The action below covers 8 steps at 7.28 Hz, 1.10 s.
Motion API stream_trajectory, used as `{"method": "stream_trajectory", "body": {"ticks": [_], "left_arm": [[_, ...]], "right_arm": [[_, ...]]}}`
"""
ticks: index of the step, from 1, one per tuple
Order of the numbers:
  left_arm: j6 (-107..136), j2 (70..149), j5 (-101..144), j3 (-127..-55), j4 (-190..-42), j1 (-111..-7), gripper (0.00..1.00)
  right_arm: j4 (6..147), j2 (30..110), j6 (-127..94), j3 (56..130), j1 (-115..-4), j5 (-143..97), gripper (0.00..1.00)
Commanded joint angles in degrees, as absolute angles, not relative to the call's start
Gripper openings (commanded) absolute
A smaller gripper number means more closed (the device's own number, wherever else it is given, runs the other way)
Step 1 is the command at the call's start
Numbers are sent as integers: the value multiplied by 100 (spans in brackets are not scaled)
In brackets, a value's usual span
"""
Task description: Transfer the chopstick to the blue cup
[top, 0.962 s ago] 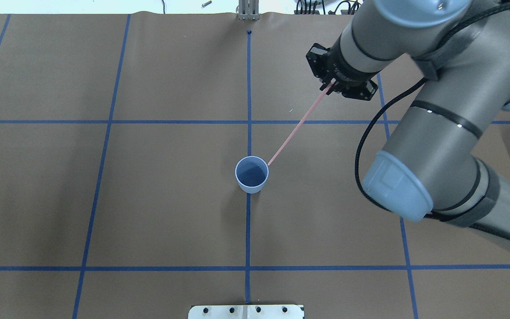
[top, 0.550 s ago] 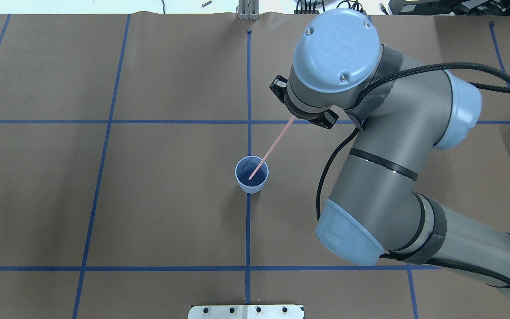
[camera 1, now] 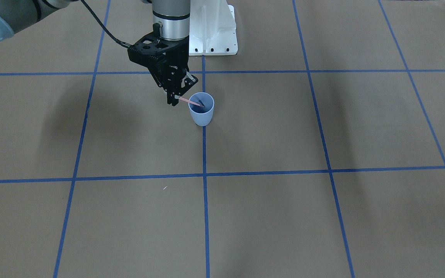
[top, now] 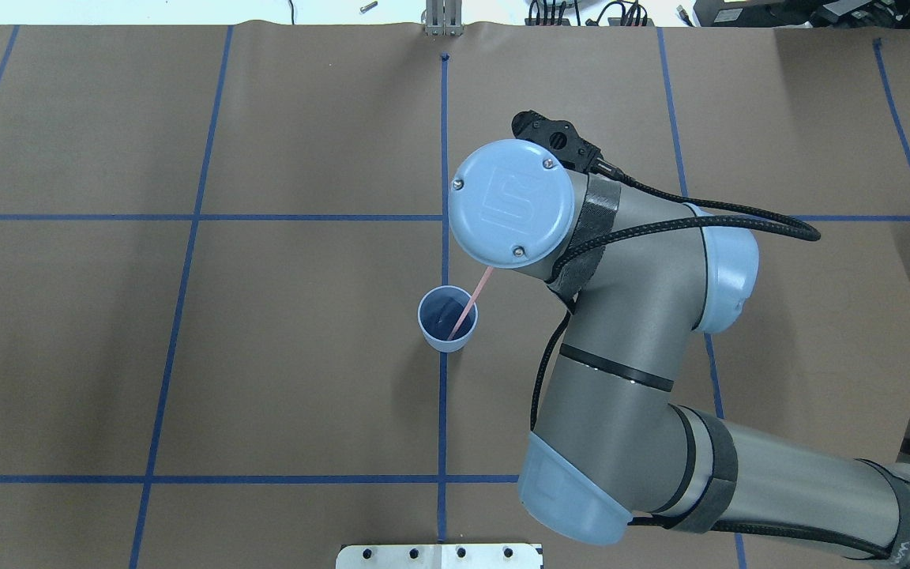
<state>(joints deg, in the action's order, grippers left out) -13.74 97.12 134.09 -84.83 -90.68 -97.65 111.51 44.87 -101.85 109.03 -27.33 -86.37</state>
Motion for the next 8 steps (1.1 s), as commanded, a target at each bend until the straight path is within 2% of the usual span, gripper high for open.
{"method": "stream_trajectory", "body": {"ticks": [1, 4, 5, 8], "left_arm": [[-1371, 9712, 13412, -8490, -9062, -9765, 98], [-1362, 9721, 13342, -8429, -8966, -9669, 98], [-1275, 9756, 13394, -8385, -8425, -9624, 98], [-1028, 9738, 13649, -8771, -8323, -9633, 98]], "right_arm": [[11145, 4413, -9925, 10942, -2846, -8717, 100], [11083, 4455, -7752, 10873, -4555, -10662, 100], [11074, 4578, -6699, 10681, -5301, -11436, 100], [11021, 5541, -2967, 9873, -7166, -13030, 100]]}}
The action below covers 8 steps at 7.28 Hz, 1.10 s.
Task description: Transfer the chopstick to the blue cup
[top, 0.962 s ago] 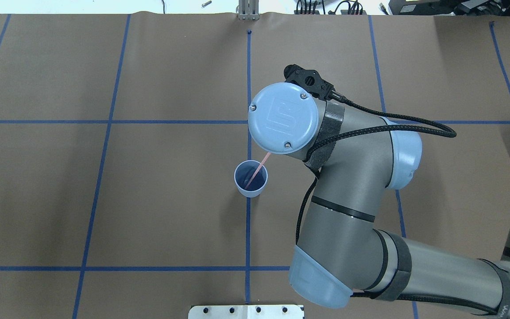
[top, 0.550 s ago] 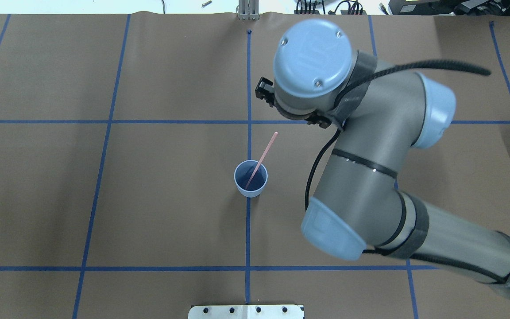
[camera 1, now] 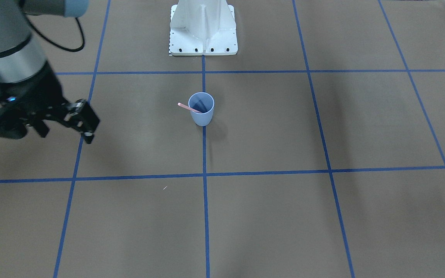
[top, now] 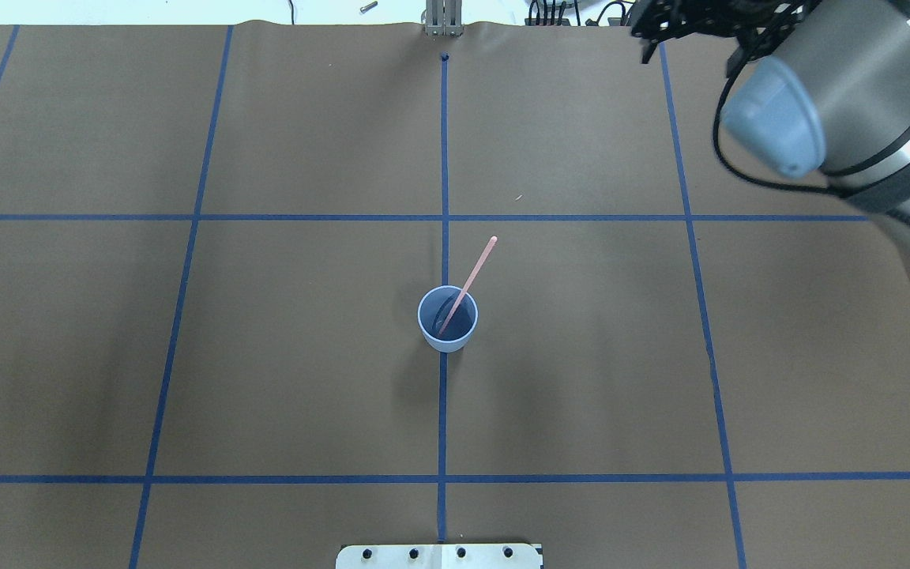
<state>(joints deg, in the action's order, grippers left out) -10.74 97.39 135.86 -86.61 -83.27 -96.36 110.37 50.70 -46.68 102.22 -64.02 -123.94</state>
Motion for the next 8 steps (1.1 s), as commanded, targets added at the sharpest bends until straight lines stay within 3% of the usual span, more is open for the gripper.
{"method": "stream_trajectory", "body": {"ticks": [1, 3, 5, 8], "left_arm": [[-1046, 9703, 13676, -8798, -8358, -9642, 99], [-1037, 9694, 13755, -8920, -8341, -9650, 98], [-1037, 9231, 13432, -8973, -8890, -9642, 98], [-1046, 9185, 13613, -8939, -9140, -9642, 98]], "right_arm": [[11021, 6068, -1779, 9757, -7572, -13208, 100], [10691, 7332, -236, 9756, -8179, -13289, 100], [10003, 8520, -35, 9825, -8682, -13430, 100], [9993, 8937, -27, 9835, -8824, -13168, 100]]}}
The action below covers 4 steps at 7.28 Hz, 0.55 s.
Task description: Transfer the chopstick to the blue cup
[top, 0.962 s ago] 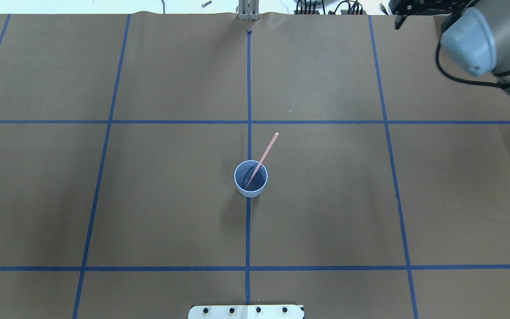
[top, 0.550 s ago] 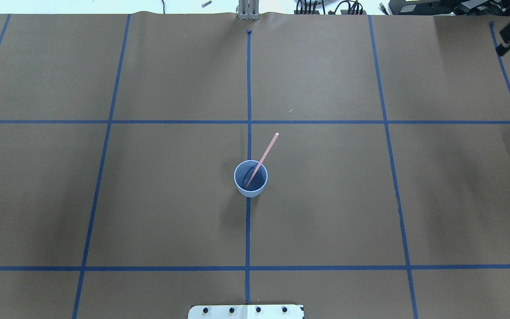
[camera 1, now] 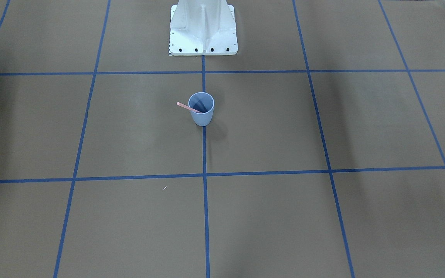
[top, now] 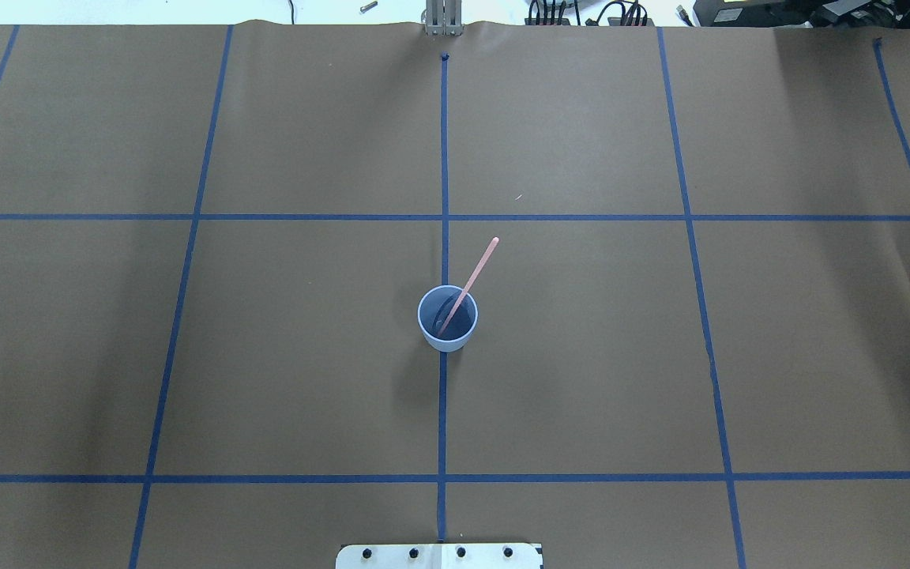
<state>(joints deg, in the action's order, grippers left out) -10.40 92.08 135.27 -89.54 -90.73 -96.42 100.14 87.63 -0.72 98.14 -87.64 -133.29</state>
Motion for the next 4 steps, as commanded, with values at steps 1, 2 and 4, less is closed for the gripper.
{"method": "stream_trajectory", "body": {"ticks": [1, 2, 4], "left_arm": [[-1063, 9193, 13614, -8956, -9193, -9633, 98], [-1072, 9185, 13614, -8965, -9211, -9633, 98], [-1072, 9158, 13614, -8965, -9220, -9633, 98]], "right_arm": [[9984, 8947, -18, 9835, -8833, -13149, 100], [9984, 8939, -26, 9870, -8842, -13157, 100], [9984, 8965, -35, 9923, -8859, -13157, 100]]}}
